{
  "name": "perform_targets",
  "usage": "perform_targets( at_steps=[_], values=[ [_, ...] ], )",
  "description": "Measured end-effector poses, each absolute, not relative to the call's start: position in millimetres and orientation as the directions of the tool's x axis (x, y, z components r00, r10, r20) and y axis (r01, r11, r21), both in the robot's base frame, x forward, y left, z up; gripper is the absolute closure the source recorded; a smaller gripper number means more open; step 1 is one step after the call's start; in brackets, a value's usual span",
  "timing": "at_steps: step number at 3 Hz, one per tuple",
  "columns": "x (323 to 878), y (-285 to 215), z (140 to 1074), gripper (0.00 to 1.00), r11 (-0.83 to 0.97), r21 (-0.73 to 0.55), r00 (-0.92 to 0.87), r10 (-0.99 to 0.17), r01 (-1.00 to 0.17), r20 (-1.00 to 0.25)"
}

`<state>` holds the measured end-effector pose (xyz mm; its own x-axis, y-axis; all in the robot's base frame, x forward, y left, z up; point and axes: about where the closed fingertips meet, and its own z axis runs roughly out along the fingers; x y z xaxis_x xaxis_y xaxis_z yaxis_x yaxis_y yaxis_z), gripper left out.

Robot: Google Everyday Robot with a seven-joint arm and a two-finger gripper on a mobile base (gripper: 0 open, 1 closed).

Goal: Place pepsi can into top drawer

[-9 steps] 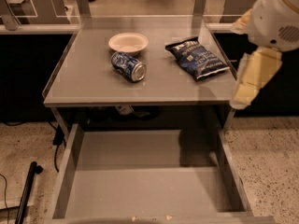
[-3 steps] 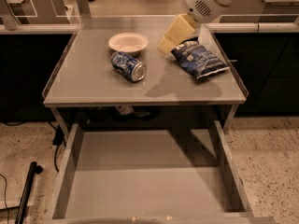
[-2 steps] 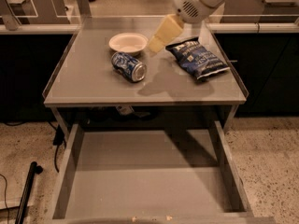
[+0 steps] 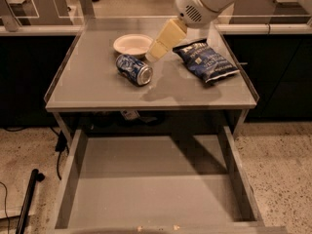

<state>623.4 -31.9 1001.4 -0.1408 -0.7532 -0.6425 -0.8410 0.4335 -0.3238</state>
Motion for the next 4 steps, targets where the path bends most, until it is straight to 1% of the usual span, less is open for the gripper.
perform_targets(
  at_steps=[2, 3, 4],
  values=[
    [599.0, 51.1, 955.7, 0.00, 0.371, -0.171, -0.149, -0.692, -0.913, -0.706],
    [596.8, 77.3, 937.0, 0.00, 0.362, -0.156, -0.156, -0.698, -0.919, -0.699],
    [614.0, 84.8, 916.5, 0.00, 0.378, -0.184, -0.164, -0.722, -0.907, -0.672]
  ],
)
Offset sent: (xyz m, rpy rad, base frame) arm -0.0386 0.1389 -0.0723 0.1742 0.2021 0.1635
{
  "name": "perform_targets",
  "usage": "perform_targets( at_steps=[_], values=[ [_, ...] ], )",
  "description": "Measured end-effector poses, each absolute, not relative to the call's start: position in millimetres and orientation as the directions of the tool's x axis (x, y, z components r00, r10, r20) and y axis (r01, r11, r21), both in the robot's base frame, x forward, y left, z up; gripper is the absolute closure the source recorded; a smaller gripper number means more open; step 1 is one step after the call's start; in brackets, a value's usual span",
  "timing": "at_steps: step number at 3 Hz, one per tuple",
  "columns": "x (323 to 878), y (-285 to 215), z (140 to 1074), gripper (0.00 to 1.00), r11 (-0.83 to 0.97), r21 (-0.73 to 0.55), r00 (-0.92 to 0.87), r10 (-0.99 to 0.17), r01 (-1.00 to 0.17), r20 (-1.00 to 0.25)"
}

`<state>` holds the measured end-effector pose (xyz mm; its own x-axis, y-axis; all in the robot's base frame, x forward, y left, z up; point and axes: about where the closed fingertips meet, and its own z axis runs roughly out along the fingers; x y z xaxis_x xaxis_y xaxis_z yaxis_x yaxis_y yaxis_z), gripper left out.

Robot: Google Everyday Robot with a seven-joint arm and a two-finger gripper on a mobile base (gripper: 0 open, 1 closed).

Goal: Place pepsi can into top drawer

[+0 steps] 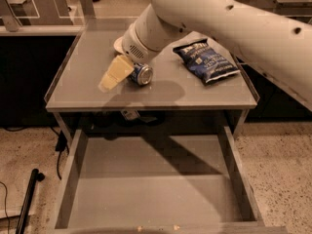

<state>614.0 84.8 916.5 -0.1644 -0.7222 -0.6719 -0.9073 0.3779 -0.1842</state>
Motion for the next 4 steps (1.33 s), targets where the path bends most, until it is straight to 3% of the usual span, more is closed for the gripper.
perform_targets(
  at_steps=[2, 4],
  values=[
    [661.2, 73.5, 894.4, 0.00, 0.413, -0.278, -0.164, -0.765, -0.867, -0.623],
    [672.6, 70.9, 867.2, 0.00, 0.438, -0.260, -0.206, -0.766, -0.861, -0.608]
  ],
)
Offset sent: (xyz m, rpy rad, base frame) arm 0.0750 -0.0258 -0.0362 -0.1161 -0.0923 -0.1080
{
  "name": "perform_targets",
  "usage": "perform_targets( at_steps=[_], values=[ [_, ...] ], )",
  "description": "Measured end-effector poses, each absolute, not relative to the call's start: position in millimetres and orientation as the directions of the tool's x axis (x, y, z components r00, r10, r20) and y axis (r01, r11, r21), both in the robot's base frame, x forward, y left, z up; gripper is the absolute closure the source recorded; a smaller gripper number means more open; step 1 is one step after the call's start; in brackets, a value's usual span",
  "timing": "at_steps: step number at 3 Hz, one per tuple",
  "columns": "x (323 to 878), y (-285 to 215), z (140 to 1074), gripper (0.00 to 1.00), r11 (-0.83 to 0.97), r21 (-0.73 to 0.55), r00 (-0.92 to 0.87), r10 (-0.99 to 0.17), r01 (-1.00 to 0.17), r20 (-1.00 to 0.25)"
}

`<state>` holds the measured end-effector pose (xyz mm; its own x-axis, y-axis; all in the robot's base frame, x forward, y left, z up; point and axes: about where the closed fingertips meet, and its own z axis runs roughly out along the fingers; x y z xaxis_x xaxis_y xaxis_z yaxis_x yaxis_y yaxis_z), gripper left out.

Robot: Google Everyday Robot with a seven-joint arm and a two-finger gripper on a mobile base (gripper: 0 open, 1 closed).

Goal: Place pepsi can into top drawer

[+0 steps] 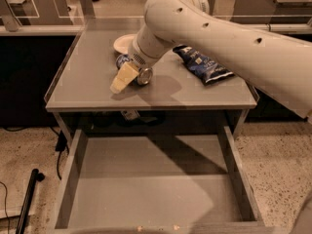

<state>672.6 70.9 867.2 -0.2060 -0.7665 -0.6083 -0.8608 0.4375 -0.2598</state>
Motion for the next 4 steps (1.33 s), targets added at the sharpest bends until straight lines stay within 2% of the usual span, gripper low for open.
perform_targets(
  at_steps=[2, 3, 4],
  values=[
    [683.0, 66.2, 841.0, 0.00, 0.461, -0.213, -0.262, -0.764, -0.862, -0.590],
    [683.2, 66.2, 840.6, 0.19, 0.461, -0.213, -0.263, -0.764, -0.862, -0.590],
    [683.2, 66.2, 840.6, 0.42, 0.461, -0.213, -0.263, -0.764, -0.862, -0.590]
  ],
)
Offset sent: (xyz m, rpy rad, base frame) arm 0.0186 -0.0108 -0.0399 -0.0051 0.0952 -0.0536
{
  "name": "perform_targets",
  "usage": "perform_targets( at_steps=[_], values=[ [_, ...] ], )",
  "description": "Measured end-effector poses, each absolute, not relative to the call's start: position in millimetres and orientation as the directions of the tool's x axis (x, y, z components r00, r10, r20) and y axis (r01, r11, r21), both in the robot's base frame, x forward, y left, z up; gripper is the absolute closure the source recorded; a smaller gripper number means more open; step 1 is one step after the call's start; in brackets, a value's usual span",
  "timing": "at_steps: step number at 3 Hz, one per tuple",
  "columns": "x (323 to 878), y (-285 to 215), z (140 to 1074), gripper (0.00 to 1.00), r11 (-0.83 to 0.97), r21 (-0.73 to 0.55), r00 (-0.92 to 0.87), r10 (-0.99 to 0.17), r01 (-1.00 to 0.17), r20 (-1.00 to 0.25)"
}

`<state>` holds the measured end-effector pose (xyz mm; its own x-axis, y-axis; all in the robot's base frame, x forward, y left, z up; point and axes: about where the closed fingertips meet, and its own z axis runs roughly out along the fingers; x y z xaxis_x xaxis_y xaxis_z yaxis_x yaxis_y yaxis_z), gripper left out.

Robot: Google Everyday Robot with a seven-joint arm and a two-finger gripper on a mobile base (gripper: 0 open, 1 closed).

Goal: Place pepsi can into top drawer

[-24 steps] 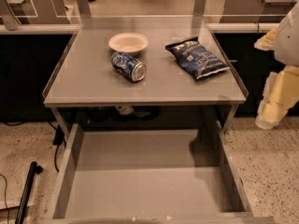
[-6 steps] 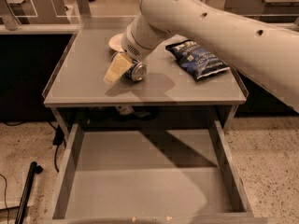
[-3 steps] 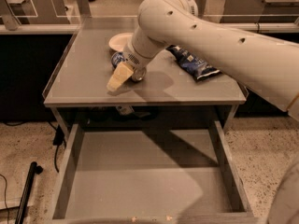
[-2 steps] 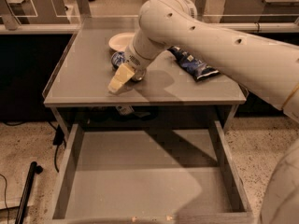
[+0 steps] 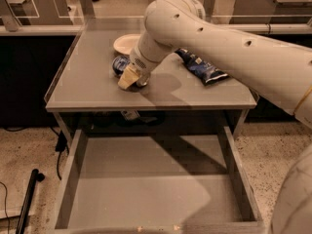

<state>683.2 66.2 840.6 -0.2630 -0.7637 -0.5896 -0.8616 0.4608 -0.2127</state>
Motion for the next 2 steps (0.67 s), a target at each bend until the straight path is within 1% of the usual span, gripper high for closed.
perform_targets(
  at_steps=[2],
  values=[
    [683.1, 66.2, 840.6, 0.88, 0.461, -0.213, -0.263, -0.764, -0.862, -0.590]
  ],
)
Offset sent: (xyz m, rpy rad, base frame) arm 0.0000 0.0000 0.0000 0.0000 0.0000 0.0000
